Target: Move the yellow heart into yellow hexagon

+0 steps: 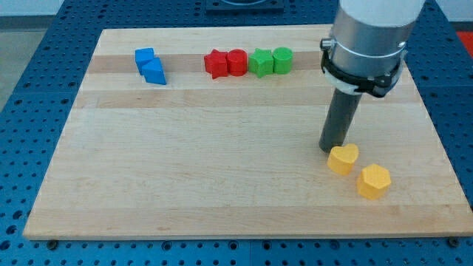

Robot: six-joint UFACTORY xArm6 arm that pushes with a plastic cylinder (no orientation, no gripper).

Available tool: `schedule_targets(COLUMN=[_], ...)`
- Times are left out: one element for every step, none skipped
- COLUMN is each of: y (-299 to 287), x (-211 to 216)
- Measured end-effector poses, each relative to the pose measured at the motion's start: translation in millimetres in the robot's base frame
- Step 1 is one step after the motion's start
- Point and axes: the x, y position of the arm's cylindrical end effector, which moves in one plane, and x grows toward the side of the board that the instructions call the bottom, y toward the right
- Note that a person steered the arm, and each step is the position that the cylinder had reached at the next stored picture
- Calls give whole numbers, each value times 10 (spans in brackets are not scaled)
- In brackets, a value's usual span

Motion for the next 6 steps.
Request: schedule_targets(y=[-1,0,70,209,337,387], x=[155,224,231,253,314,325])
